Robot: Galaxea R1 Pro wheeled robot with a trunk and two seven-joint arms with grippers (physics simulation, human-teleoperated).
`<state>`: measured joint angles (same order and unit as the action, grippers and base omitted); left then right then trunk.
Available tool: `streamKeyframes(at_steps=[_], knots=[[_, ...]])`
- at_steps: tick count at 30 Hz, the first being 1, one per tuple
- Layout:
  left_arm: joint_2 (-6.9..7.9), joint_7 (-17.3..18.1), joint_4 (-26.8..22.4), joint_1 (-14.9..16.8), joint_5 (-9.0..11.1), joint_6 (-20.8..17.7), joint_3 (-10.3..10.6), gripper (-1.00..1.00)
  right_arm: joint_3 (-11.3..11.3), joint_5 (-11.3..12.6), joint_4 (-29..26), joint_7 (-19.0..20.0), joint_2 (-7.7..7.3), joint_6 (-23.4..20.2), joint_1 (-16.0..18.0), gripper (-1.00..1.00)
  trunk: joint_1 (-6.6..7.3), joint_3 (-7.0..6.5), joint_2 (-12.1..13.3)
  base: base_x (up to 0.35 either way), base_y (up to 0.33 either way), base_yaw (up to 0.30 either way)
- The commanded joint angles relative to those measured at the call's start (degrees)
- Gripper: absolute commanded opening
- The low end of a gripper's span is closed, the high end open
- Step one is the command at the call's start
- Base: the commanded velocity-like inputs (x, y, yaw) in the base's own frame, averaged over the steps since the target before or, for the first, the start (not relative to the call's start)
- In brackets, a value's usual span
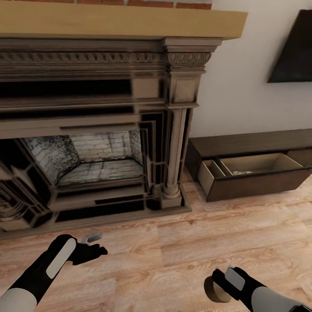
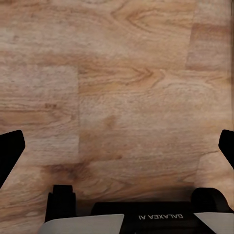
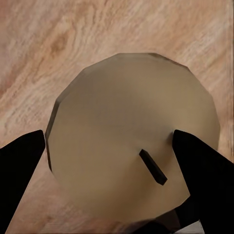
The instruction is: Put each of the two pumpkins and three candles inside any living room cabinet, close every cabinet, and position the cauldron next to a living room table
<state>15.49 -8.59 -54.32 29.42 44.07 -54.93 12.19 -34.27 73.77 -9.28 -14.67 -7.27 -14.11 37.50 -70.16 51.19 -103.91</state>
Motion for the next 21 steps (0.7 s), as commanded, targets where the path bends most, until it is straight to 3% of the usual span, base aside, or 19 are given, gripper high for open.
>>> streamKeyframes(at_steps=[1,7,21], knots=[[0.07,-0.56,-0.08,0.02,0.64,-0.09,0.15,1.0,-0.26,0.28,0.49,0.24,-0.03,-0.23,0.03,-1.0,0.01,0.1,-0.02,0.0,0.0,-0.246],[0.07,-0.45,-0.56,0.02,0.68,-0.09,0.12,1.0,-0.15,0.32,3.19,5.81,-0.11,-0.24,0.03,-1.0,0.01,0.43,-0.02,0.0,0.0,-0.242],[0.07,-0.38,-0.61,0.02,0.67,-0.11,0.12,1.0,-0.09,0.28,4.09,6.41,-0.1,0.12,0.03,-1.0,0.01,1.25,-0.02,0.0,0.0,-0.23]])
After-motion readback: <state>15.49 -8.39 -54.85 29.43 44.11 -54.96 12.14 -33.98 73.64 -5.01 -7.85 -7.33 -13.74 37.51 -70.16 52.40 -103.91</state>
